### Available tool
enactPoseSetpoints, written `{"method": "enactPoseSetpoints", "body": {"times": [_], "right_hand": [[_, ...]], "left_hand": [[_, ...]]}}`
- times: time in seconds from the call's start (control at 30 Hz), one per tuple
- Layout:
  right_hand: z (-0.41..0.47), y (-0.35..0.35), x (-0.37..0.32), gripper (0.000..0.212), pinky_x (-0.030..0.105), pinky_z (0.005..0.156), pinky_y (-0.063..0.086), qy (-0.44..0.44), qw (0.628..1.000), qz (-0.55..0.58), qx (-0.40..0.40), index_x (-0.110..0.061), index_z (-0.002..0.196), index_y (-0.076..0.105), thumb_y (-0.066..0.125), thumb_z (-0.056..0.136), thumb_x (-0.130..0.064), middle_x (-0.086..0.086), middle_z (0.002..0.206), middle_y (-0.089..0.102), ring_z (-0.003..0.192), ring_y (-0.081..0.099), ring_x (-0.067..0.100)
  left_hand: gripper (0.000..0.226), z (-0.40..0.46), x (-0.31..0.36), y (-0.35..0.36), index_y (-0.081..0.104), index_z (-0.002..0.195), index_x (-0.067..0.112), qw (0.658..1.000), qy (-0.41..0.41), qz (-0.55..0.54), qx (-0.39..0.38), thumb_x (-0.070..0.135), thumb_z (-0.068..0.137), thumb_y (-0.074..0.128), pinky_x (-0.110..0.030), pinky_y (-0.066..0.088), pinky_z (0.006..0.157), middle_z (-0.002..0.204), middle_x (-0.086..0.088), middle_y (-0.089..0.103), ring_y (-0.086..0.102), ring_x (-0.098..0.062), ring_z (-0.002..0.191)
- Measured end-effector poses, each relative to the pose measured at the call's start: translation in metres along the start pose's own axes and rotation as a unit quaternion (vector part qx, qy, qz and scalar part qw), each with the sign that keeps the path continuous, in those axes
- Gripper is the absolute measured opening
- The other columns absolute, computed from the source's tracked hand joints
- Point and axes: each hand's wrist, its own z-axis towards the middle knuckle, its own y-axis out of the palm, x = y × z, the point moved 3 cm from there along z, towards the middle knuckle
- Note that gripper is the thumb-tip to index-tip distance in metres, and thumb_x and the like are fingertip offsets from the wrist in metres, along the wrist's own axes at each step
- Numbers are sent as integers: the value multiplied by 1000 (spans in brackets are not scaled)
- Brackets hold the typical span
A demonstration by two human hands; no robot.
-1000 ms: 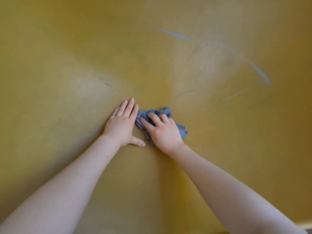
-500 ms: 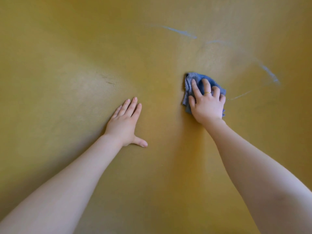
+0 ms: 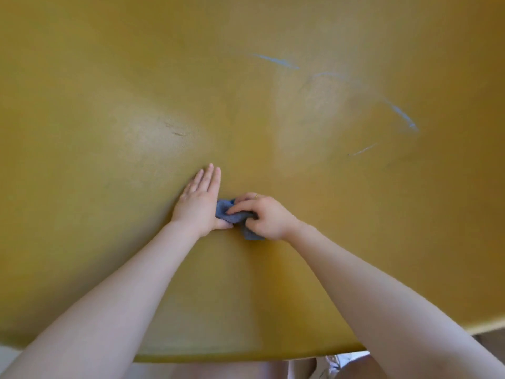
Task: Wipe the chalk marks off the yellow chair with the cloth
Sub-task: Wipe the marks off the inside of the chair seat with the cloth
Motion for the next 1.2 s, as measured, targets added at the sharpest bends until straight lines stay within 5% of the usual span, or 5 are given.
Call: {"method": "enactPoseSetpoints", "body": {"times": [0.17, 0.33, 0.73, 1.0, 1.2], "right_hand": [[-24, -32, 4, 31, 25, 63, 56, 128, 793, 595, 9, -14, 102, 54, 50, 74, 0, 7, 91, 65, 70, 65, 16], [-30, -43, 5, 13, 26, 58, 55, 152, 744, 649, 55, -14, 90, 53, 54, 82, -4, 4, 73, 66, 60, 63, 16], [-29, -8, -5, 36, 25, 97, 30, 123, 944, 128, 278, -18, 123, 57, 44, 91, -31, 4, 129, 47, 114, 43, 16], [-10, -1, 7, 50, 30, 54, 50, 12, 914, -263, 309, -14, 111, 65, 48, 69, 6, 16, 103, 64, 68, 57, 32], [-9, -59, 59, 52, 43, 77, 41, 172, 868, -373, 279, -19, 119, 60, 34, 78, -1, 19, 122, 54, 92, 52, 39]], "left_hand": [[43, -20, 21, -18, 49, 124, 20, 882, 60, -462, -69, 4, 86, 62, -24, 32, 107, 131, 6, 51, 49, -2, 116], [20, -20, 29, -23, 49, 117, 20, 822, -28, -565, -65, 15, 97, 46, -27, 53, 82, 105, 3, 61, 63, -12, 85], [35, -24, 57, -2, 43, 126, 19, 623, -60, -776, -79, 10, 100, 22, -31, 50, 83, 110, -12, 59, 62, -22, 90], [41, -8, 21, -9, 58, 120, 15, 954, 5, -295, 43, -4, 88, 41, -18, 31, 98, 134, -2, 51, 45, -15, 125], [116, 17, 14, 5, -5, 150, 14, 996, -12, 79, -33, 61, 71, 66, -32, 1, 118, 158, -4, -16, -10, -19, 146]]}}
